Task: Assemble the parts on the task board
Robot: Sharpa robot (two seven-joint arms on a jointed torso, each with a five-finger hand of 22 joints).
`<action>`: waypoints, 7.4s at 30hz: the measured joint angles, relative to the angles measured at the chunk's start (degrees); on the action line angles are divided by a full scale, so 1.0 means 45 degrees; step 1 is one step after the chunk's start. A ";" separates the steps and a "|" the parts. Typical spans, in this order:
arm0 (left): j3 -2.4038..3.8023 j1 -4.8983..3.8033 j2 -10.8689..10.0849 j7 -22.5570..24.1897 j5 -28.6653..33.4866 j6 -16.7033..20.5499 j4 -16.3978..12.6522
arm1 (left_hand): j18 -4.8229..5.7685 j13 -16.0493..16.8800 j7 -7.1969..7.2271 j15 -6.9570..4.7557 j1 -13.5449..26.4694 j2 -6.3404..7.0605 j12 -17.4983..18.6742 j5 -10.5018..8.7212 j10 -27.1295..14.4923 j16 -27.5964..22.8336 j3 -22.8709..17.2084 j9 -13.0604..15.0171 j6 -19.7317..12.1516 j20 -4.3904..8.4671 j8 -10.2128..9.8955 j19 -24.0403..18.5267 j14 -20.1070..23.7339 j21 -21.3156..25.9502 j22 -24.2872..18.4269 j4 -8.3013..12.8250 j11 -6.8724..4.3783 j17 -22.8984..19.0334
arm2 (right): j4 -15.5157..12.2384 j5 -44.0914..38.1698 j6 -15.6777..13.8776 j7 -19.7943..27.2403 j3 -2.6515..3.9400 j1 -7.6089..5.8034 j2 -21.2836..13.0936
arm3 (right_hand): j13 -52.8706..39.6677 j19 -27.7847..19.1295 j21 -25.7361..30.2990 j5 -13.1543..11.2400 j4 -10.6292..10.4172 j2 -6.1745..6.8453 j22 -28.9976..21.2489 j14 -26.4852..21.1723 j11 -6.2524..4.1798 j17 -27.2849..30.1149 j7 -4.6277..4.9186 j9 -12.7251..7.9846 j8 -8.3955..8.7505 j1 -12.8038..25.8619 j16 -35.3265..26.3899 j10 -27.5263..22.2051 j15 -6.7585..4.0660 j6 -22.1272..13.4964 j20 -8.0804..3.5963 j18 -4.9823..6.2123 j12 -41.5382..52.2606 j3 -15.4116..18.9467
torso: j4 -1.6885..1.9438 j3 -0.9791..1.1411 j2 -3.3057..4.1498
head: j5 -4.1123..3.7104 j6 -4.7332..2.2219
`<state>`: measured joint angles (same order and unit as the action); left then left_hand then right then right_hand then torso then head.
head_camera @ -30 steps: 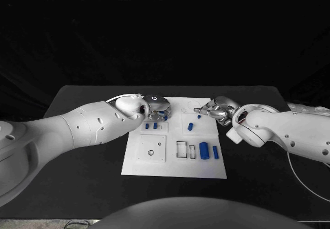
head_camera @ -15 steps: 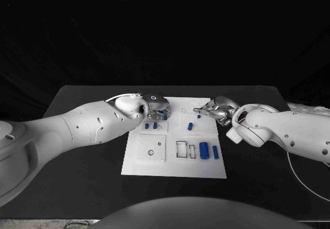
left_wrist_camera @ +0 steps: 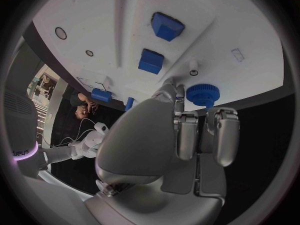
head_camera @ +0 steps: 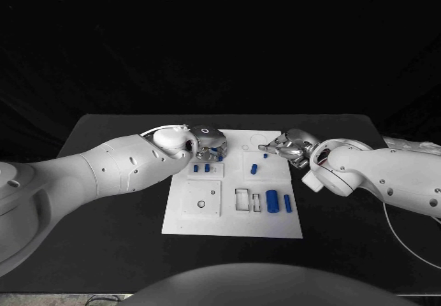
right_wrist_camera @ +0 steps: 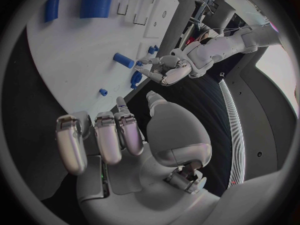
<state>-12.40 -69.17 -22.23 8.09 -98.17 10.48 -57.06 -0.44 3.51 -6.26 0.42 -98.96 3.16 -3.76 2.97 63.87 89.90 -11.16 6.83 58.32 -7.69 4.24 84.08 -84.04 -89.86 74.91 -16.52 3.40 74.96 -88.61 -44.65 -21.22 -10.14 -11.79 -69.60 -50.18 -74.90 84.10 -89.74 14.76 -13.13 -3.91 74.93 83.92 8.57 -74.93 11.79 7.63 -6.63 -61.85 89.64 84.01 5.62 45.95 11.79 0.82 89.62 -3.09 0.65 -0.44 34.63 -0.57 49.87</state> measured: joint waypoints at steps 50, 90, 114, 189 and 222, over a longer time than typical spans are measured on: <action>-0.0004 0.0019 -0.0125 0.0458 -0.0124 0.0547 -0.0149 | 0.0000 0.0024 -0.0016 0.0060 0.0041 0.0138 -0.0372 -0.0111 0.1618 0.0000 -0.0883 0.0078 0.1532 0.0045 0.0733 -0.0046 -0.0024 0.0000 0.0000 0.0251 -0.0074 0.0000 | 0.0012 0.0011 0.0055 -0.0044 0.0000 0.0000 -0.0011 | -0.0005 0.0000 0.0000 0.0000 0.0001 0.0001 -0.0003 0.0000 0.0000 0.0005 0.0000 0.0017 -0.0051 0.0000 0.0000 0.0000 -0.0001 0.0000 0.0000 0.0000 0.0000 -0.0001 | -0.0002 -0.0002 -0.0004 | -0.0005 -0.0076; 0.0000 -0.1030 -0.2299 0.0595 0.0216 0.1248 -0.2138 | 0.0000 -0.0015 -0.0014 0.0061 0.0009 0.0141 -0.0246 -0.0097 0.1678 0.0000 -0.0931 0.0039 0.1527 0.0045 0.0671 -0.0046 -0.0024 0.0000 0.0000 0.0194 -0.0045 0.0000 | 0.0108 0.0029 0.0105 -0.0076 0.0000 0.0046 0.0050 | -0.0001 0.0000 0.0000 0.0000 0.0001 0.0001 -0.0007 0.0000 0.0000 0.0006 0.0000 0.0012 -0.0051 -0.0001 0.0000 0.0000 0.0000 0.0000 0.0000 0.0000 0.0000 -0.0001 | 0.0007 -0.0005 0.0004 | 0.0059 -0.0073; -0.0021 -0.0748 -0.2190 0.0644 0.0363 0.0415 -0.1808 | -0.0001 -0.0011 -0.0011 0.0061 0.0032 0.0165 -0.0122 -0.0113 0.1637 0.0000 -0.1038 0.0035 0.1523 0.0045 0.0595 -0.0046 -0.0024 0.0000 0.0000 0.0158 -0.0006 0.0000 | 0.0075 0.0035 0.0107 -0.0085 0.0000 0.0048 0.0003 | -0.0010 0.0000 0.0000 0.0000 0.0002 0.0001 0.0002 0.0000 0.0000 -0.0002 0.0000 0.0010 -0.0050 -0.0001 0.0000 0.0000 0.0000 0.0000 0.0000 0.0000 0.0000 -0.0001 | -0.0001 0.0001 0.0001 | 0.0046 0.0006; -0.0018 -0.0412 -0.1769 0.0961 0.0364 0.0167 -0.1085 | 0.0000 -0.0015 0.0010 0.0061 -0.0067 0.0196 0.0062 -0.0111 0.1525 0.0000 -0.1141 -0.0012 0.1500 0.0090 0.0502 -0.0001 -0.0024 0.0000 0.0000 0.0123 0.0014 0.0000 | 0.0049 0.0038 0.0158 -0.0159 0.0000 0.0049 0.0009 | -0.0001 0.0000 0.0000 0.0000 0.0001 -0.0050 -0.0007 0.0000 0.0000 0.0005 -0.0033 0.0023 -0.0050 -0.0051 0.0000 0.0000 0.0000 0.0034 0.0000 0.0000 0.0000 -0.0001 | -0.0001 0.0001 -0.0005 | -0.0042 0.0032; -0.0018 -0.0387 -0.1561 0.0976 0.0335 0.0072 -0.0841 | -0.0001 -0.0020 0.0053 0.0061 -0.0075 0.0188 0.0071 -0.0072 0.1388 0.0000 -0.1174 -0.0030 0.1458 0.0090 0.0477 -0.0001 -0.0024 0.0000 0.0000 0.0087 -0.0030 0.0000 | 0.0048 0.0038 0.0280 -0.0204 0.0000 0.0049 0.0039 | 0.0001 0.0000 0.0000 0.0000 0.0001 -0.0050 0.0000 0.0000 0.0000 0.0001 0.0014 0.0030 -0.0050 -0.0051 0.0000 0.0000 0.0000 0.0081 0.0000 0.0000 0.0000 -0.0001 | -0.0005 0.0005 0.0001 | 0.0017 0.0006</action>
<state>-12.48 -70.91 -29.25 12.48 -96.67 10.81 -60.85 -0.44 3.42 -6.02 0.70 -99.30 4.01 -3.44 2.65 70.12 89.90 -16.45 6.70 64.88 -7.28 6.39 84.07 -84.14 -89.86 74.91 -16.12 3.26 74.96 -88.40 -44.48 -19.96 -11.06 -11.79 -69.38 -50.01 -74.90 84.10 -89.74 14.76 -13.12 -4.13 74.93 83.92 8.57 -74.93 11.85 7.76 -6.85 -62.08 89.64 84.01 5.62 46.31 11.79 0.82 89.61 -3.10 0.63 -0.42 34.63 -0.49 49.89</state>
